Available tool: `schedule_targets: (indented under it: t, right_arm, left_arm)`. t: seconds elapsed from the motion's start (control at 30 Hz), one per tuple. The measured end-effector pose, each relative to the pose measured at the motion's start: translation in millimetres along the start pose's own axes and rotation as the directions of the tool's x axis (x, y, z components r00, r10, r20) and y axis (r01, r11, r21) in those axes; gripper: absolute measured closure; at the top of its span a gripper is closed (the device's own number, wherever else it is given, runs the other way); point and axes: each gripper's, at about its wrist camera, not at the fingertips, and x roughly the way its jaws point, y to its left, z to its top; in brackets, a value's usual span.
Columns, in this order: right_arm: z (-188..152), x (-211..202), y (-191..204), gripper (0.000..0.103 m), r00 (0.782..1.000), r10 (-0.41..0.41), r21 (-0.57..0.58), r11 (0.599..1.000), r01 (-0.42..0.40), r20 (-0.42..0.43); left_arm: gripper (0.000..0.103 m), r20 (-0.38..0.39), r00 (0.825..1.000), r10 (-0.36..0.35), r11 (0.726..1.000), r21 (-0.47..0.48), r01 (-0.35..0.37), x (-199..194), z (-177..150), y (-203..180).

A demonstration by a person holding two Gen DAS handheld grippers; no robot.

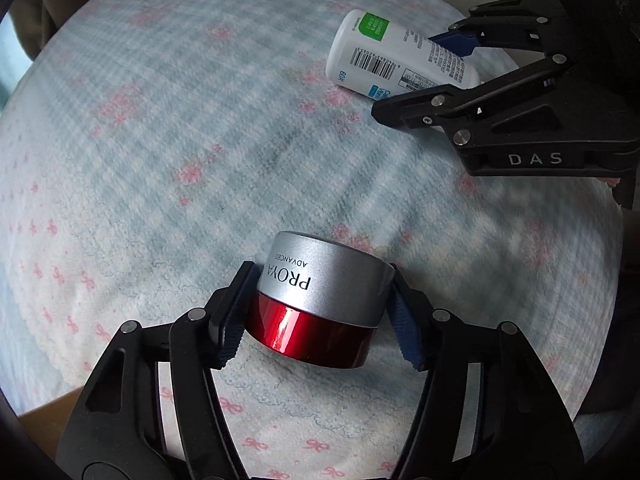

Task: Organize rigid objects
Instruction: 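Grasp the red PROYA jar with the left gripper while the right gripper grasps the white pill bottle, then carry the red jar with the left gripper while the right gripper carries the pill bottle to the box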

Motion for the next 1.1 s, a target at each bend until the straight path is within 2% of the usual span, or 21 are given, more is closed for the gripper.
schedule_targets:
  t: [0.23,0.7,0.9,1.1]
  right_arm:
    - [0,-1,-1,0.056,1.0,0.012,0.025,1.0,-0.012,-0.022]
    - [7,-32,4,0.056,1.0,0.016,0.066,0.998,-0.016,-0.003]
    - [9,-65,9,0.056,1.0,0.012,0.085,0.996,-0.013,0.011]
    - [24,-127,24,0.056,0.999,0.005,0.105,0.994,-0.009,0.046]
  left_arm:
    - [0.046,0.019,1.0,-0.007,0.999,-0.032,0.007,-5,-11,-7]
    - [0.051,0.104,0.994,-0.025,0.992,-0.121,0.038,-54,-28,6]
    - [0.051,0.172,0.985,-0.006,0.984,-0.172,0.036,-103,-32,12]
    - [0.051,0.239,0.97,0.037,0.971,-0.239,0.022,-177,-40,17]
